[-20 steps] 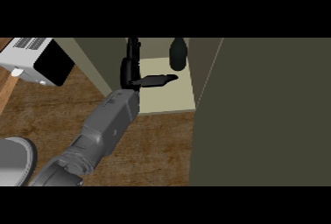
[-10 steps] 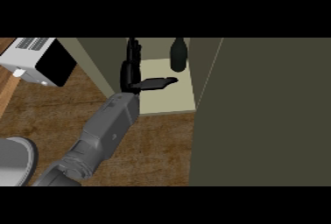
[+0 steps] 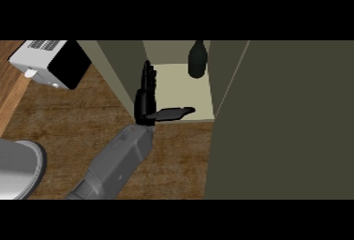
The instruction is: Pick up the wine, place it into the cabinet and close the cabinet
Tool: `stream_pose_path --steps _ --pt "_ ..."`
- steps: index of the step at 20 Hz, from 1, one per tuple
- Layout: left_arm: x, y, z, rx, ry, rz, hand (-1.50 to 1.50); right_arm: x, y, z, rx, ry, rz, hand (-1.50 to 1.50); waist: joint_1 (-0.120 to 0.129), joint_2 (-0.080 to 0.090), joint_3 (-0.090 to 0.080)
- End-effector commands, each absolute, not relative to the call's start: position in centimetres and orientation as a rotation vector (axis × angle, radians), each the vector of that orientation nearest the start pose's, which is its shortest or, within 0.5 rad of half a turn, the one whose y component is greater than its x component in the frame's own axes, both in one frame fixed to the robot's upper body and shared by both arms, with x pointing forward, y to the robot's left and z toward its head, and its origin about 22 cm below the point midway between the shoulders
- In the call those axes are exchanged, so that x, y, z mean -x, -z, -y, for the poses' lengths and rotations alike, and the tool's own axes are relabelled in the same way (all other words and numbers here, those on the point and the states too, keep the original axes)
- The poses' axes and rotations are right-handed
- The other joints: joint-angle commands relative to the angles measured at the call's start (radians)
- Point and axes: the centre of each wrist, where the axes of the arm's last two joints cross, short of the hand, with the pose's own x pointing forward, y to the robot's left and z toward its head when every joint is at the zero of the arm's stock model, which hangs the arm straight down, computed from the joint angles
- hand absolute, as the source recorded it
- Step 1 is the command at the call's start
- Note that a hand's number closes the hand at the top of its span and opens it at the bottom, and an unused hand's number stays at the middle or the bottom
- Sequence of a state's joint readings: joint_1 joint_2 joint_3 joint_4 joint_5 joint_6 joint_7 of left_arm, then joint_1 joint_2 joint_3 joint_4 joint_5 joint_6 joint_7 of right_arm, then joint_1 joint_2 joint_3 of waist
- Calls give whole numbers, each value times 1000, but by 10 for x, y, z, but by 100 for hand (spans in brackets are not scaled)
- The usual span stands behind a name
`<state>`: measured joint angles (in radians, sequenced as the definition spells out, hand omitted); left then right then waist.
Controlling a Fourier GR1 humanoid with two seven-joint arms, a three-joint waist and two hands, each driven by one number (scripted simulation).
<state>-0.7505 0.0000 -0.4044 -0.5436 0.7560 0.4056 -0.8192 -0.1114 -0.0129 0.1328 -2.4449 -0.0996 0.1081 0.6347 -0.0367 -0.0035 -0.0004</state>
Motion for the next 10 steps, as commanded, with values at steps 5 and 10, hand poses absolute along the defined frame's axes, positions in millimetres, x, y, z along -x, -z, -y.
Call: stream_pose_path --steps 5,10 --pt "-283 35 -51 90 -172 1876 -150 -134 -197 209 -233 -252 1933 -150 24 -3 1" --pt "-248 15 -44 151 -199 1897 -150 -145 -207 218 -236 -255 1927 -150 45 -2 1"
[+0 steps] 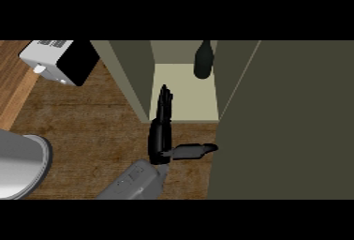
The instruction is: Pick up the wine, place it into the cabinet and close the cabinet
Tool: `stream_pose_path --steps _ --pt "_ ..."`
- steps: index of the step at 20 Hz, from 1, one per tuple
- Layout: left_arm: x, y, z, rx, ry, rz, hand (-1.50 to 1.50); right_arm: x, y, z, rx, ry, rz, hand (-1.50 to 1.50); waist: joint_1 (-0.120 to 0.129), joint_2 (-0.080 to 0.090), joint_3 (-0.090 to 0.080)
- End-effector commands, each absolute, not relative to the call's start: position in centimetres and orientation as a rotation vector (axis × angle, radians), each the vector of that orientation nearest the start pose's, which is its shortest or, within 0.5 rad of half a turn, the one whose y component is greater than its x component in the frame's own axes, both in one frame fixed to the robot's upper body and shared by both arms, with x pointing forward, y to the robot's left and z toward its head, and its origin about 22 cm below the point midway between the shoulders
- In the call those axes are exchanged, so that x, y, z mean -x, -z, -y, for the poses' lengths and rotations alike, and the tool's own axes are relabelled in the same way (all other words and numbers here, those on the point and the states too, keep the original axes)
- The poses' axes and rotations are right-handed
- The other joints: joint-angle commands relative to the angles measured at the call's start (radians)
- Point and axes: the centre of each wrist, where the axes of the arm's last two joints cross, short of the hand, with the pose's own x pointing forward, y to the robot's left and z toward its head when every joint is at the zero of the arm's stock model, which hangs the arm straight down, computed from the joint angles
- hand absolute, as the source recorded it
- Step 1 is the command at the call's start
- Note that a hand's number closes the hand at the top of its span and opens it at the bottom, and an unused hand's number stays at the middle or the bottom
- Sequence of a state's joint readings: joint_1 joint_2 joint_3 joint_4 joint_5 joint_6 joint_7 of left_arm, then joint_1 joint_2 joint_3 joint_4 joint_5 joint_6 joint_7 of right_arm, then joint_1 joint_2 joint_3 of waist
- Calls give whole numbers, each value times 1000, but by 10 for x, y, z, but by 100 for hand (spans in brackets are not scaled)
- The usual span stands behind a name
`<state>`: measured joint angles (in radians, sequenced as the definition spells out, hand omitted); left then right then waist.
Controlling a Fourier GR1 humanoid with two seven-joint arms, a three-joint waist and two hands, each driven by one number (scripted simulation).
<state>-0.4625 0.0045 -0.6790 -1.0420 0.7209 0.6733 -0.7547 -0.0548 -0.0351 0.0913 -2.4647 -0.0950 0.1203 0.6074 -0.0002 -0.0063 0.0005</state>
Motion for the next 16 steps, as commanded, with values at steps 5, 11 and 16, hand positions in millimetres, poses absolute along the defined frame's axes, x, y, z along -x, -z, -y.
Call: stream_pose_path --steps 5,11,16 --pt "-219 -6 -54 147 -255 1891 -150 -135 -210 206 -221 -258 1914 -150 8 1 -1" --pt "-175 -13 -74 98 -251 1906 -150 -143 -199 217 -238 -257 1909 -150 5 3 0" --pt "-165 -34 -81 179 -258 1922 -150 -134 -204 224 -273 -307 1901 -150 0 4 0"
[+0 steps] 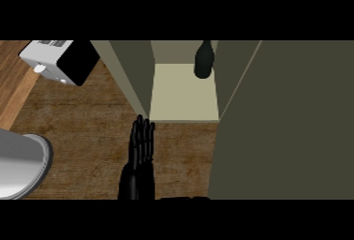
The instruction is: Pick up the wine, place it into the cabinet and close the cabinet
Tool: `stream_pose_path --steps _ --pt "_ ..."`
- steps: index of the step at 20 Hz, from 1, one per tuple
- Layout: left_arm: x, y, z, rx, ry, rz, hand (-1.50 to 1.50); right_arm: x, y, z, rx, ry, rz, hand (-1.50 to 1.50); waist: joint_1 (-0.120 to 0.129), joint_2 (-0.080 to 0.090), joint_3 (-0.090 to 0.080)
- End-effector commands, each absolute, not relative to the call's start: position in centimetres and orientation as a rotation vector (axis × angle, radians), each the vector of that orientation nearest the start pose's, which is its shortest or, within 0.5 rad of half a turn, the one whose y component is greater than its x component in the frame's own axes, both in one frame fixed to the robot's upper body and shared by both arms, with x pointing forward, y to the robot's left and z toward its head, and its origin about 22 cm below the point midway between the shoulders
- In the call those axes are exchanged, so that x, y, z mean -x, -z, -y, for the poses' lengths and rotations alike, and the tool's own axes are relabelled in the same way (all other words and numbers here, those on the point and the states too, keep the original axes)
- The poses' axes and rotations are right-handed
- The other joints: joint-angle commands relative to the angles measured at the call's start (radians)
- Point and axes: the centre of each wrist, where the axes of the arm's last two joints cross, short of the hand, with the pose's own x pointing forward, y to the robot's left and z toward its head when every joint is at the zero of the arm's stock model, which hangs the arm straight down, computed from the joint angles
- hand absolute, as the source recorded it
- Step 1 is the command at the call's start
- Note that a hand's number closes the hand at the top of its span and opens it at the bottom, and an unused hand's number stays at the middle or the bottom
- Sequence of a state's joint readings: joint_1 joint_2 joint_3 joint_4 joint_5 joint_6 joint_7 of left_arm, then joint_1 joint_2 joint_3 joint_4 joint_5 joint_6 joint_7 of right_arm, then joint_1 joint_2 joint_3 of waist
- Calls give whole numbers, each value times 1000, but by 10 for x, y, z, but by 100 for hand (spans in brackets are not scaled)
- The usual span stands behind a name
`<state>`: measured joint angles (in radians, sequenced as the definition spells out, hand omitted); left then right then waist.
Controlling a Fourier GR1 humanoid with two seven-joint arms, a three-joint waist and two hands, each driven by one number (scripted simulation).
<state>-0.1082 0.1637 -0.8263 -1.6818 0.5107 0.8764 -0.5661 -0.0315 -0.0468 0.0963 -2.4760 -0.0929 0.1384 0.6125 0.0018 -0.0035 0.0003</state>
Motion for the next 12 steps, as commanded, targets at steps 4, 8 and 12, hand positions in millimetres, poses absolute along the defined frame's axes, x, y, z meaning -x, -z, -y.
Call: stream_pose_path --steps 4,8,12 --pt "-141 -30 -105 203 -210 1930 -150 -151 -197 215 -328 -290 1869 -150 4 2 0" --pt "-138 -36 -144 244 -184 1909 -150 -132 -198 218 -341 -412 1832 150 -1 1 0" --pt "-120 -37 -154 298 -122 1916 -150 -139 -197 216 -321 -459 1820 150 2 2 0"
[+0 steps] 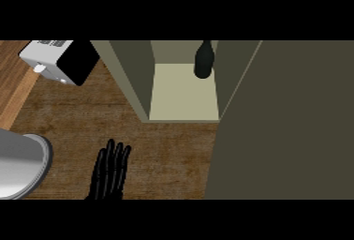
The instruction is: Pick up the wine, place it into the cabinet and close the cabinet
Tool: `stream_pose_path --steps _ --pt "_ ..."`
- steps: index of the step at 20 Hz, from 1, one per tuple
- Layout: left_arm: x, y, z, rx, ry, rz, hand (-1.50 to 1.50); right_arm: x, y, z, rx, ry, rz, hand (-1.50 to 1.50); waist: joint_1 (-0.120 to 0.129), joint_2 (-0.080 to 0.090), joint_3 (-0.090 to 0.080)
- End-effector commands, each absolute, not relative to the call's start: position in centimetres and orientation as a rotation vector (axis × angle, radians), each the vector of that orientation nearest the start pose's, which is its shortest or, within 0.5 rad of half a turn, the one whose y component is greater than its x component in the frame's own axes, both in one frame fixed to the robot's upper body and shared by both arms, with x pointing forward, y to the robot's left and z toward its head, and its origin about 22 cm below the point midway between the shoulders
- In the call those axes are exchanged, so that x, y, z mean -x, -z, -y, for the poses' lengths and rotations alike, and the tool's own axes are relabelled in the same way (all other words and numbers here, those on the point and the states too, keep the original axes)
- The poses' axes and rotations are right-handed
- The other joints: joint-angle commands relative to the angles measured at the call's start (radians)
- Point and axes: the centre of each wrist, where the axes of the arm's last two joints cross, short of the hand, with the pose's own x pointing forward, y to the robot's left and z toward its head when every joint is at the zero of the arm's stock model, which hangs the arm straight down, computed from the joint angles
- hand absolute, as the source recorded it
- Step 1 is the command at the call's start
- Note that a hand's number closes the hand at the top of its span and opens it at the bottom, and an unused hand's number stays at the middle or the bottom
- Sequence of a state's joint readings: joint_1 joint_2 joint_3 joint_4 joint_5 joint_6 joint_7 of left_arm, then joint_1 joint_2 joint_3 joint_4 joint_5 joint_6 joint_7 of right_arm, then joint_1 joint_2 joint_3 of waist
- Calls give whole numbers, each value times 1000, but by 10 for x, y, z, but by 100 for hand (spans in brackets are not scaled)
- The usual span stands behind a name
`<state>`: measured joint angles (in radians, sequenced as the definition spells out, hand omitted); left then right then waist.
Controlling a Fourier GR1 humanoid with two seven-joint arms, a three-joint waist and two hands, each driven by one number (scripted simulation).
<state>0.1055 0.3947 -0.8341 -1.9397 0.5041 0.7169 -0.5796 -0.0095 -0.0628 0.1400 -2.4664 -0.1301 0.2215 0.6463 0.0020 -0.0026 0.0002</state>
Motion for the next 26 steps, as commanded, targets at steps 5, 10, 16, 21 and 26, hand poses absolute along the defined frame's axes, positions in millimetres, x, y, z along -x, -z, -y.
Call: stream_pose_path --steps 5,10,16,21,26 --pt "-122 -53 -177 254 -138 1937 -150 -140 -194 203 -450 -450 1765 150 6 1 0" --pt "-124 -58 -206 224 -155 1959 -150 -123 -183 199 -554 -437 1653 150 3 -1 0" --pt "-136 -80 -238 203 -189 1976 -150 -109 -192 169 -655 -568 1629 150 6 -3 -1" --pt "-126 -73 -261 153 -210 1971 -150 -93 -198 150 -699 -677 1632 150 5 -7 -2" --pt "-138 -85 -294 158 -201 1962 -150 -89 -200 136 -745 -678 1622 150 1 -4 -2"
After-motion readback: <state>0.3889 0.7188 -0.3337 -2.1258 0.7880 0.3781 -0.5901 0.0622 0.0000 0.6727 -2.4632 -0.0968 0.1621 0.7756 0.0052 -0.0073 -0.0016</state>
